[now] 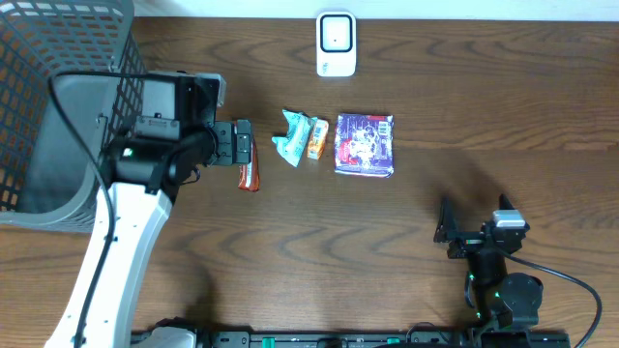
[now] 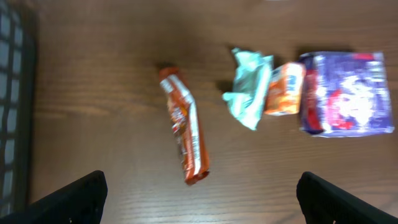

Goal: Scan the item barcode

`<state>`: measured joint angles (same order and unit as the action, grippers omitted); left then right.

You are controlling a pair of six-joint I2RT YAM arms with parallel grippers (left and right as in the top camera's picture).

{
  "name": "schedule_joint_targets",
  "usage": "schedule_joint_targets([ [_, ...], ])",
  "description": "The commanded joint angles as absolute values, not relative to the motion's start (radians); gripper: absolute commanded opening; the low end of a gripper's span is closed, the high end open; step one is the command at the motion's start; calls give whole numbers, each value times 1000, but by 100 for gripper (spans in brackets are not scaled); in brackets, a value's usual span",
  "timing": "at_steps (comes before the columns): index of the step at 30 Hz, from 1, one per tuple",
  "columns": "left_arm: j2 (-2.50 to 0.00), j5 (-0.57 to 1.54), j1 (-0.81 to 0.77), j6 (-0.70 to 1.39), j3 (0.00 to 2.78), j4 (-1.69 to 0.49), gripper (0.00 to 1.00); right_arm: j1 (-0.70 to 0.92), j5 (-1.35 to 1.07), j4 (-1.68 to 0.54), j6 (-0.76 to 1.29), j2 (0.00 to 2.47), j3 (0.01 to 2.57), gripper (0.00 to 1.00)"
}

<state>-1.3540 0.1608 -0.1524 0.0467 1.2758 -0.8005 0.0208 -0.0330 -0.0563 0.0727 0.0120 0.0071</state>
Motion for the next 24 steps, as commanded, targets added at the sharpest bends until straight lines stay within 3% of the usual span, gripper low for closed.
schedule_joint_targets([
  [1, -1388, 96, -152, 81, 1277, -804, 98, 8, -178, -32, 274, 7, 6, 99],
  [4, -1417, 96, -152, 80, 1277, -804, 98, 8, -508, -41, 580, 7, 6, 99],
  [8, -1438, 96, -152, 80, 1277, -804, 98, 8, -536, 68, 927, 7, 6, 99],
  [10, -1440, 96, -152, 80, 1277, -804, 98, 8, -541, 213, 952, 7, 6, 99],
  [13, -1440, 96, -152, 81, 1277, -804, 98, 7, -498, 485, 934, 7, 17, 99],
  [16, -1440, 96, -152, 80, 1277, -804, 98, 7, -391, 491, 873, 21, 110, 99],
  [19, -1440, 96, -152, 80, 1277, -804, 98, 7, -371, 365, 657, 83, 289, 99],
  [24, -1440, 96, -152, 80, 1277, -804, 98, 7, -371, -116, 281, 340, 712, 99],
])
